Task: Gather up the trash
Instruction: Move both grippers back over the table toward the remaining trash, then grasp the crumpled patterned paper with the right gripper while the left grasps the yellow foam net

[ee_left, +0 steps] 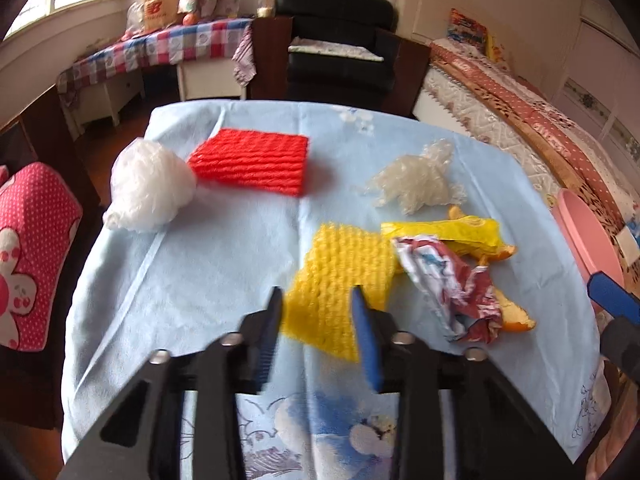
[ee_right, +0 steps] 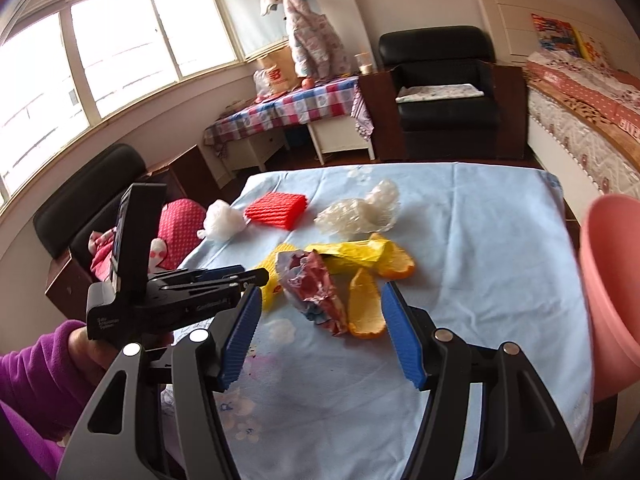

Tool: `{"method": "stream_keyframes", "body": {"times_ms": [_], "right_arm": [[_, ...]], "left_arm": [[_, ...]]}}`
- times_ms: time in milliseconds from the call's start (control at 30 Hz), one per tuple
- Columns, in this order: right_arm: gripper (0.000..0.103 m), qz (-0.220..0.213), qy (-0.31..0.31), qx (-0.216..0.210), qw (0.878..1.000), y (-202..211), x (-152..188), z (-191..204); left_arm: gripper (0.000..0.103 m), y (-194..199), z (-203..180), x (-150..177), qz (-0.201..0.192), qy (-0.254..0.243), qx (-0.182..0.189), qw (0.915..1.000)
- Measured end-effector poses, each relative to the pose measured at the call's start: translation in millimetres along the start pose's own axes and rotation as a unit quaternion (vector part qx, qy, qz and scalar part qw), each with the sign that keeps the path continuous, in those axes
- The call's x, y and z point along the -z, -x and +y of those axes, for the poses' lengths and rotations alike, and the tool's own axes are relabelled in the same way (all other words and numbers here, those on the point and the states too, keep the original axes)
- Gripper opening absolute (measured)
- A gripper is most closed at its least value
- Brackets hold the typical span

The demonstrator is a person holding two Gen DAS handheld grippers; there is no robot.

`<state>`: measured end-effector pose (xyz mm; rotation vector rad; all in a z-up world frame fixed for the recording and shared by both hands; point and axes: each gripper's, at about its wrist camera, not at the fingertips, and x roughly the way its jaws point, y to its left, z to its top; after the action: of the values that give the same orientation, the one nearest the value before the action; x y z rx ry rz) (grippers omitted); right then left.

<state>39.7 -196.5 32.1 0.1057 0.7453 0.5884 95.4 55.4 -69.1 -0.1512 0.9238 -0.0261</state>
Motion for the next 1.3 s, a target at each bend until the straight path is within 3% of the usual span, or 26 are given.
{"method": "stream_keyframes", "body": {"times_ms": [133,300,367,433,633,867,1000,1067,1133,1233,1300], "right_arm": [[0.063,0.011,0.014,-0.004,1.000,-9,-2,7],[0.063,0.028,0.025,-0.010,0.999,-23,-5,11],[0.063,0.034,0.030,-0.011,0.999,-30,-7,12],[0.063,0.043,0.035,-0.013,0.998,-38,-8,15],[0.062,0.082,0.066,0.003,0.994,-66,-9,22],[0.025,0.125,0.061,-0.003,0.990,-90,-7,13],[0.019,0.127,0.058,-0.007,0.990,-85,-5,10],[0.019,0.122,0.050,-0.008,0.991,-78,-3,9],[0.019,0.116,0.041,-0.010,0.992,-71,-3,6],[0.019,0.107,0.029,-0.012,0.994,-62,-1,4],[0.019,0.102,0.021,-0.015,0.994,-58,-2,3]], "left_arm": [[0.001,1,3,2,0.001,0.005,0.007,1.0000],[0.001,14,12,4,-0.020,0.018,0.035,0.9990],[0.011,20,12,3,-0.033,0.014,0.038,0.9986],[0.044,23,13,4,-0.037,0.006,0.037,0.9986],[0.047,17,7,8,-0.017,-0.017,0.033,0.9992],[0.046,0,11,8,0.017,0.000,0.031,0.9994],[0.046,-6,12,5,0.020,0.007,0.028,0.9994],[0.045,-7,9,5,0.019,0.005,0.032,0.9993],[0.026,-7,6,5,0.018,-0.002,0.037,0.9992],[0.009,-3,2,5,0.007,-0.009,0.033,0.9994],[0.009,2,0,7,-0.001,-0.015,0.030,0.9994]]}}
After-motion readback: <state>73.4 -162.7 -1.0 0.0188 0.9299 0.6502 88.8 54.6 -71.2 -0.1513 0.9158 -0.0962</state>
